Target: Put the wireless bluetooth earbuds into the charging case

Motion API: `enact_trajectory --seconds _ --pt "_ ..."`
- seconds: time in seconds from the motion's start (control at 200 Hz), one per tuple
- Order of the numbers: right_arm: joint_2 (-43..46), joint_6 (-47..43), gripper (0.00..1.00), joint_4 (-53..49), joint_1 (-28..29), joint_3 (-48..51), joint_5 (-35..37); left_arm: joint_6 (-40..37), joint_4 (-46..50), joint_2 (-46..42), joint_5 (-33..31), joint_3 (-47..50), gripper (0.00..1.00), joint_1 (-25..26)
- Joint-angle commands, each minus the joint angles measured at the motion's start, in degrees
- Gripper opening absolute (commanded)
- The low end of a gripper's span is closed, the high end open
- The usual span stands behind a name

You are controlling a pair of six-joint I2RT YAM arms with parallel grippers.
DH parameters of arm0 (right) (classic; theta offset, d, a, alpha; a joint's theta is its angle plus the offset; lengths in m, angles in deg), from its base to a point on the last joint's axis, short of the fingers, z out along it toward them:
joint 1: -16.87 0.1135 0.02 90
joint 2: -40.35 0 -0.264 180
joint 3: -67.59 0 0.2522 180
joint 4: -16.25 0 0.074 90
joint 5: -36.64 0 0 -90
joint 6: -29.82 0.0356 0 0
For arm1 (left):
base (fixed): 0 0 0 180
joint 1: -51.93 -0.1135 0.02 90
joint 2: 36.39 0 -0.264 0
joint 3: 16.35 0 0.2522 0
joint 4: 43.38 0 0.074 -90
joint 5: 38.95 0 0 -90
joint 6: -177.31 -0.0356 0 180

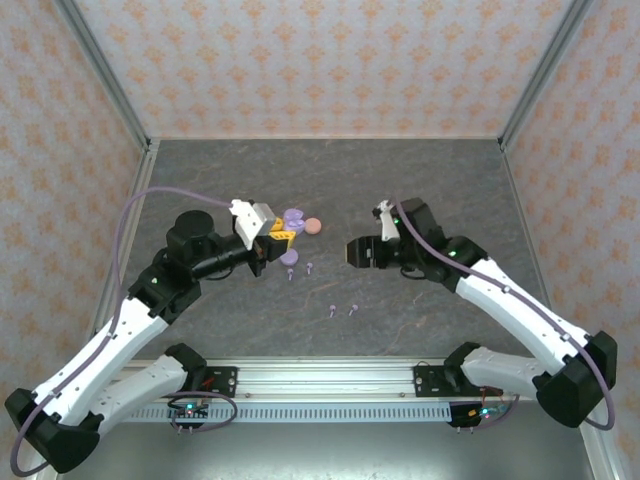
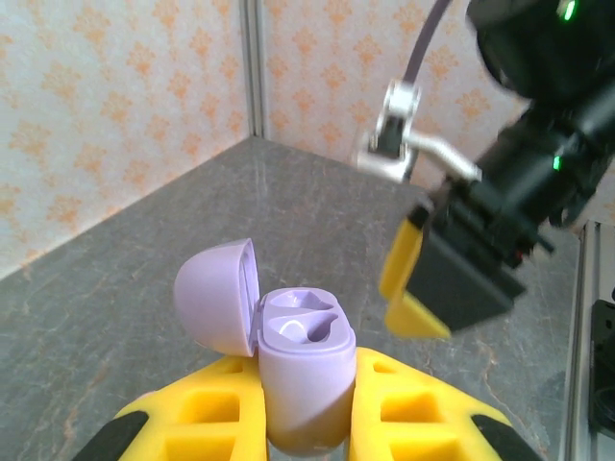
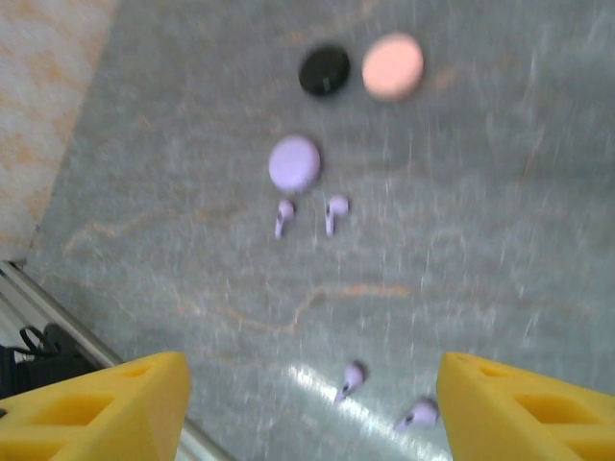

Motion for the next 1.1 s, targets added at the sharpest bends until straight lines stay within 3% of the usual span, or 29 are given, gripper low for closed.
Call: enact_trajectory --seconds 0.0,0.255,0.45,1.096 --pt "-3.81 8.59 0.66 -2.57 3.2 0.18 2.22 -1.51 -1.57 -0.82 -1.58 -0.45 0.02 0.4" --pt "-21.69 8.81 0.61 -8.67 10.34 -6.54 5.16 -1.51 -3.12 1.19 0.45 -3.26 0.0 0.37" --pt "-30.6 9.02 0.56 -8.18 12.51 -9.77 6.72 -1.35 -3.4 1.33 0.28 -3.06 0.0 0.45" --pt "-42.49 7.7 0.38 -10.88 15.62 -12.94 3.82 -2.03 -1.34 0.32 -1.03 -2.87 0.0 0.37"
